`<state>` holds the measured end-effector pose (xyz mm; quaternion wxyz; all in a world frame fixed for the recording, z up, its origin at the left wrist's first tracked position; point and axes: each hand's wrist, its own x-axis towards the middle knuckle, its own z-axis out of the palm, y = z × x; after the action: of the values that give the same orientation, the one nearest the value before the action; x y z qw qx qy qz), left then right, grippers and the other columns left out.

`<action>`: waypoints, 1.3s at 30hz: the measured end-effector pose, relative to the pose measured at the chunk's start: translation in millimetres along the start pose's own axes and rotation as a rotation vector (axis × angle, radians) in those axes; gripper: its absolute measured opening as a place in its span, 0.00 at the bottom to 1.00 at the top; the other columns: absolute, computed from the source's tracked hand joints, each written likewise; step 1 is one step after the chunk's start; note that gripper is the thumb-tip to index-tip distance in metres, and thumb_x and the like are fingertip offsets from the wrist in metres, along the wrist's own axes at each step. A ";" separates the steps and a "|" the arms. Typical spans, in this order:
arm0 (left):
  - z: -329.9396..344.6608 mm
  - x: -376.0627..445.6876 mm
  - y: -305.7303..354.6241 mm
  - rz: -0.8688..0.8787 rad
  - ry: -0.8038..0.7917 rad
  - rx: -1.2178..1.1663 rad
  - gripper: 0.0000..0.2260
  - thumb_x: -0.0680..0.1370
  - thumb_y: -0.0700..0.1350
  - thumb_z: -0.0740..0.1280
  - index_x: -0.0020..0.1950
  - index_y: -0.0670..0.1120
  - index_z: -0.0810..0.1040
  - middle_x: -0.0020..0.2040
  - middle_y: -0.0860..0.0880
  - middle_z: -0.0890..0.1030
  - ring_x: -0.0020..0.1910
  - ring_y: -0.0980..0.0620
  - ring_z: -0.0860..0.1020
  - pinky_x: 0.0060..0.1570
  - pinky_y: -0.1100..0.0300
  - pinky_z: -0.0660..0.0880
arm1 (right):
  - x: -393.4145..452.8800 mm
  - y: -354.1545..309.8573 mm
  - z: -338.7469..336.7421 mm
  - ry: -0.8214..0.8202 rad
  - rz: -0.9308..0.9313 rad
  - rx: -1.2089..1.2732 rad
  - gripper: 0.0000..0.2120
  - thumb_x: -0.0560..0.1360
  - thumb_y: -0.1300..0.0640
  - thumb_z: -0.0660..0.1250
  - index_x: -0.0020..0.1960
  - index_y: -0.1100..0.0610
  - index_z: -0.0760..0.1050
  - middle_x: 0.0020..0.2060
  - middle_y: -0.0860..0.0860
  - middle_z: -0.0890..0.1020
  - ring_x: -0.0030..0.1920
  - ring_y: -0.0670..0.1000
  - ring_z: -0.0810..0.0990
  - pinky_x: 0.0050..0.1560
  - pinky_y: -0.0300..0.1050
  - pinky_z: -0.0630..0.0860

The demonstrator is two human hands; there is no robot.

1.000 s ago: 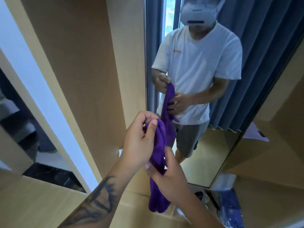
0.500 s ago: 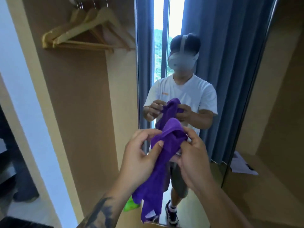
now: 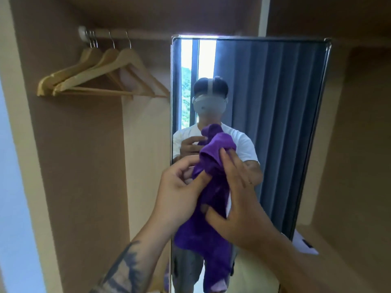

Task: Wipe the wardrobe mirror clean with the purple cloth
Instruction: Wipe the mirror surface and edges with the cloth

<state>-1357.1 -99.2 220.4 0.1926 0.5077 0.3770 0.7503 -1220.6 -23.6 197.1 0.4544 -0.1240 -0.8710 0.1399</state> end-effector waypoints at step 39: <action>-39.4 179.7 59.5 0.266 0.179 0.334 0.19 0.84 0.43 0.67 0.73 0.58 0.76 0.47 0.45 0.86 0.43 0.51 0.81 0.49 0.43 0.83 | 291.9 -54.3 -52.7 0.367 -0.158 -0.764 0.26 0.79 0.47 0.56 0.76 0.45 0.69 0.63 0.56 0.78 0.61 0.58 0.76 0.67 0.54 0.66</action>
<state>-1461.0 -31.1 368.6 -0.0287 0.5093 0.4413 0.7383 -1344.2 33.0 466.2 0.5323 -0.2391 -0.7718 -0.2524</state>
